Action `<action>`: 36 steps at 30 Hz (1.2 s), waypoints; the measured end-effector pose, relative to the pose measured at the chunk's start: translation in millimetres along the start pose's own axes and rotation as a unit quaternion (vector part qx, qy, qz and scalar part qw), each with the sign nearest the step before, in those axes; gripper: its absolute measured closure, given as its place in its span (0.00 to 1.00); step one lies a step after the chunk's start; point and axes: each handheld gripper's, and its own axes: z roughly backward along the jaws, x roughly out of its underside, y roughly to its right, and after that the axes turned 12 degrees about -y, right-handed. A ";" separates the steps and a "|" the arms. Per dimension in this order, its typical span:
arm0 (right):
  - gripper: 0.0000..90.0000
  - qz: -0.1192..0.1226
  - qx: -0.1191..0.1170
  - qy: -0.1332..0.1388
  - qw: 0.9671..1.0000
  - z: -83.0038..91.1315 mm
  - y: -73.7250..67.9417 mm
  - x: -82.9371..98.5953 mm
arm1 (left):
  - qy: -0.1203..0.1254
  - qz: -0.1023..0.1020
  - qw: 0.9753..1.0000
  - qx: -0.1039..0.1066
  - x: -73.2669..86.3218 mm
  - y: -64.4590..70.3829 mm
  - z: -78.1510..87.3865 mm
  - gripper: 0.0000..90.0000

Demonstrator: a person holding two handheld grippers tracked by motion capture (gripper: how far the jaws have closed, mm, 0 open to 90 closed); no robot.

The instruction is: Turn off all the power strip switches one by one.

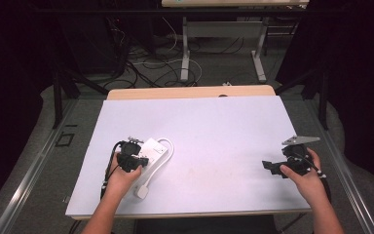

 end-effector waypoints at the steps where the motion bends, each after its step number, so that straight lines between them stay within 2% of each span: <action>1: 0.06 0.000 0.000 0.000 1.000 0.1 0.0 0.0 | -0.001 0.000 1.000 0.001 0.1 0.1 1.4 1.00; 4: 0.06 0.000 -0.002 0.000 1.000 -0.2 -0.2 0.0 | 0.002 0.000 1.000 0.001 1.3 0.8 4.1 1.00; 7: 0.06 0.000 -0.003 0.000 1.000 -0.2 -0.6 -0.1 | 0.004 0.008 1.000 0.004 3.4 2.2 6.0 1.00; 11: 0.06 0.000 -0.002 -0.001 1.000 -0.2 -1.1 -0.3 | 0.004 -0.003 1.000 0.003 5.7 1.0 10.1 1.00; 17: 0.06 0.001 -0.003 0.000 1.000 0.6 -0.8 -0.1 | 0.015 0.005 1.000 0.003 11.1 2.7 13.6 1.00; 18: 0.06 0.001 -0.004 0.000 1.000 0.6 -0.8 -0.1 | 0.013 0.000 1.000 0.002 12.0 1.7 15.1 1.00; 19: 0.06 0.000 -0.004 0.000 1.000 0.8 -0.8 -0.1 | 0.015 0.008 1.000 0.002 13.3 2.3 15.7 1.00; 20: 0.06 0.000 -0.003 0.001 1.000 0.9 -0.9 -0.1 | 0.013 0.002 1.000 0.001 14.2 0.5 17.6 1.00; 23: 0.06 0.000 0.000 0.002 1.000 1.5 -0.8 -0.1 | 0.024 0.011 1.000 0.006 18.1 -0.2 18.9 1.00; 26: 0.06 -0.001 -0.001 0.002 1.000 1.5 -0.8 -0.2 | 0.024 0.010 1.000 0.005 21.3 -2.8 20.6 1.00; 27: 0.06 -0.001 -0.002 0.002 1.000 1.2 -0.9 -0.2 | 0.025 0.019 0.999 0.008 22.2 -2.2 20.6 1.00; 29: 0.06 -0.001 -0.003 0.001 1.000 1.2 -1.1 -0.4 | 0.024 0.013 1.000 0.006 23.7 -4.2 21.1 1.00; 34: 0.06 0.002 -0.002 0.000 1.000 0.6 -1.4 -0.4 | 0.023 0.018 1.000 0.009 26.0 -5.9 20.5 1.00; 35: 0.06 0.004 -0.002 -0.009 1.000 1.9 -1.1 -0.6 | 0.023 0.020 0.999 0.010 26.4 -5.9 20.2 1.00; 36: 0.06 0.002 -0.002 -0.001 1.000 0.6 -1.5 -0.4 | 0.020 0.022 1.000 0.010 26.9 -5.8 19.8 1.00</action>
